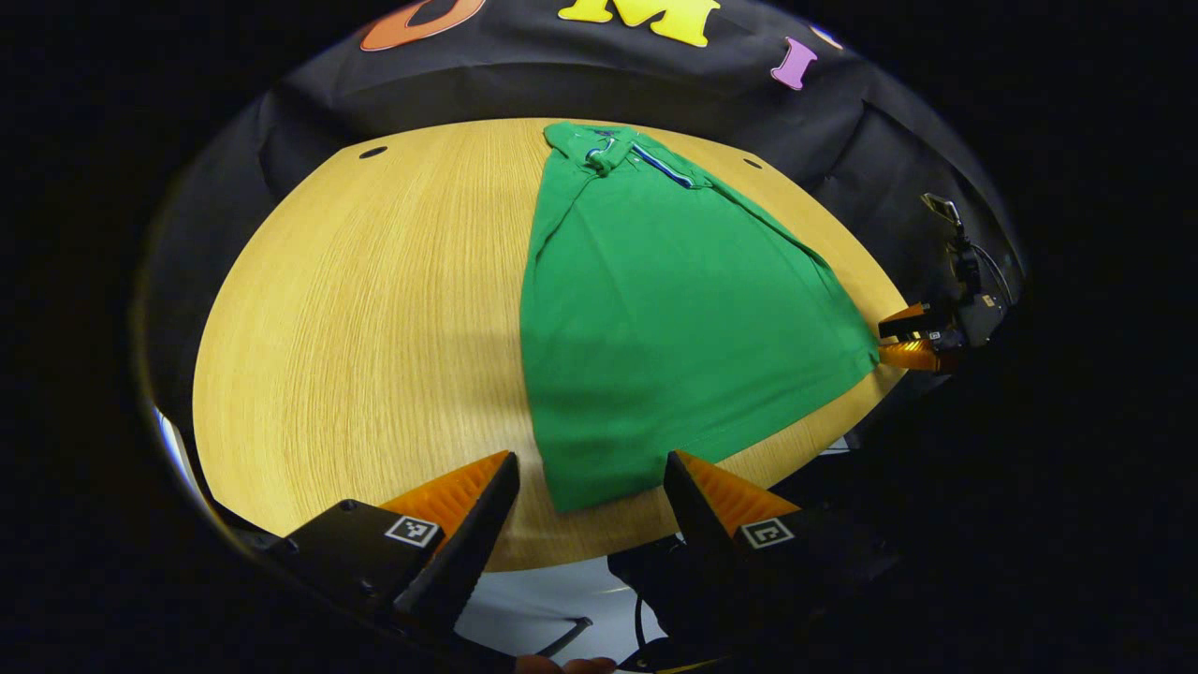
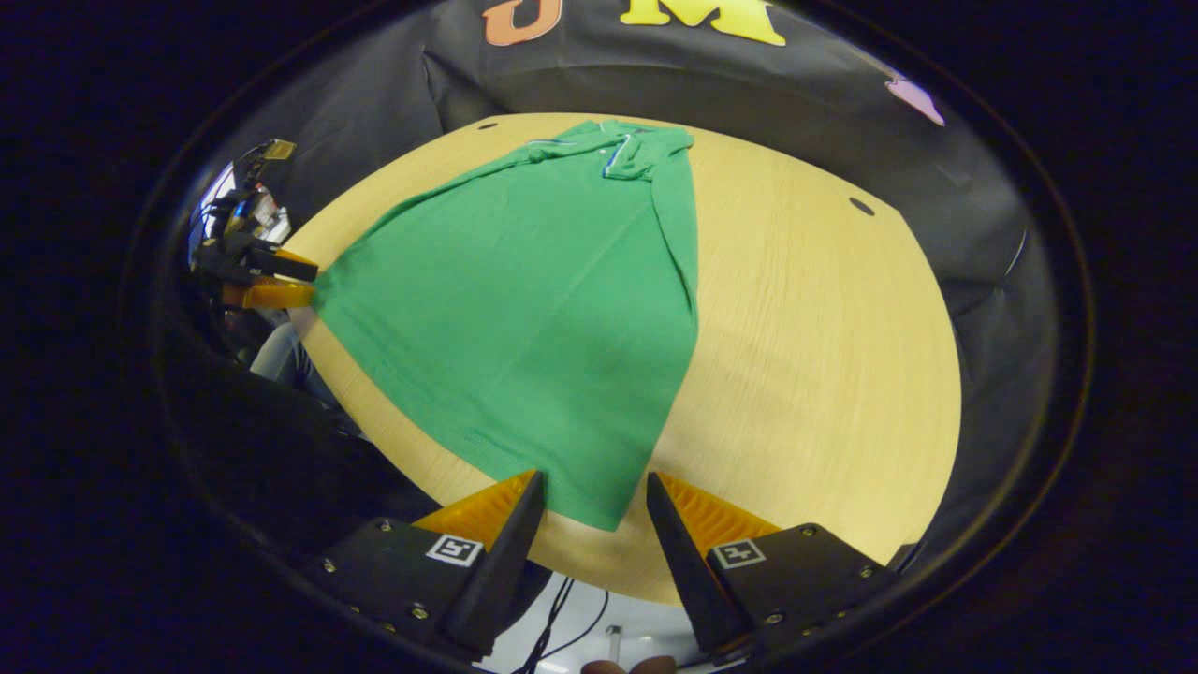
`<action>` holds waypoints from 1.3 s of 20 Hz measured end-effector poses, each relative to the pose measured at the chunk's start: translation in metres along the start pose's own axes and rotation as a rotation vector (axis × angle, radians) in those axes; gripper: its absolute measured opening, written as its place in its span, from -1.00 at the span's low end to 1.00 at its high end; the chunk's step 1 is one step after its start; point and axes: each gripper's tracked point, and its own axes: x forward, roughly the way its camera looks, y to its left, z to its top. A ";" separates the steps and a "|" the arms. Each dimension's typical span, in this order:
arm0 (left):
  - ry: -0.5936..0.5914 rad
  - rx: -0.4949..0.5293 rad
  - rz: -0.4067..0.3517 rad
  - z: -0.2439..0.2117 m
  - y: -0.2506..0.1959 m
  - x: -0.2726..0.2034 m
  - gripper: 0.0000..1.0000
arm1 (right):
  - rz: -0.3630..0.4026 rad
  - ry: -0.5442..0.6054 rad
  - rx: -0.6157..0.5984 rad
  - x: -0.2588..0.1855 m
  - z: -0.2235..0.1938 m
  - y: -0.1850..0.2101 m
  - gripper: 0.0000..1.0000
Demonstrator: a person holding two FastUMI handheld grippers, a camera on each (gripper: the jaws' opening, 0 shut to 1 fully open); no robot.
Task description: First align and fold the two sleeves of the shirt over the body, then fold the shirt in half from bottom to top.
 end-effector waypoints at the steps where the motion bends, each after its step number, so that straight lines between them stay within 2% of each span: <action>1: -0.001 0.004 -0.004 0.002 -0.003 0.000 1.00 | -0.004 -0.020 -0.004 0.003 0.006 0.001 0.48; 4: -0.017 0.019 -0.021 0.010 -0.015 0.009 0.94 | -0.008 -0.022 -0.049 0.005 0.012 0.006 0.52; 6: -0.017 0.041 0.002 0.012 -0.018 0.015 0.94 | -0.008 -0.019 -0.081 0.006 0.013 0.010 0.51; 8: -0.019 0.077 0.015 0.015 -0.021 0.019 0.63 | 0.000 -0.018 -0.093 0.010 0.018 0.014 0.54; 9: -0.025 0.085 0.007 0.016 -0.025 0.021 0.44 | 0.004 -0.023 -0.094 0.013 0.020 0.015 0.45; 10: -0.025 0.082 0.005 0.017 -0.026 0.023 0.33 | 0.005 -0.024 -0.104 0.014 0.020 0.017 0.22; 11: -0.025 0.080 0.015 0.018 -0.024 0.023 0.07 | 0.011 -0.028 -0.117 0.014 0.023 0.019 0.16; 12: -0.031 0.069 0.032 0.020 -0.020 0.021 -0.17 | 0.006 -0.028 -0.129 0.015 0.022 0.019 -0.27; 13: -0.038 0.053 0.034 0.020 -0.019 0.022 -0.46 | 0.006 -0.025 -0.134 0.016 0.023 0.019 -0.42; 14: -0.040 0.041 0.034 0.020 -0.018 0.022 -0.60 | 0.005 -0.044 -0.135 0.017 0.029 0.018 -0.43; 15: -0.036 0.027 0.030 0.020 -0.018 0.023 -0.72 | 0.009 -0.036 -0.117 0.017 0.027 0.018 -0.97; 17: -0.016 -0.027 -0.036 0.019 -0.027 0.022 -0.92 | 0.037 -0.029 -0.089 0.016 0.035 0.021 -0.96; 21: -0.054 -0.056 -0.077 0.041 -0.030 0.010 -0.94 | 0.107 -0.077 0.004 0.001 0.059 0.026 -0.99; 26: -0.104 -0.076 -0.126 0.067 -0.038 0.002 -0.94 | 0.139 -0.151 0.062 -0.013 0.097 0.023 -0.99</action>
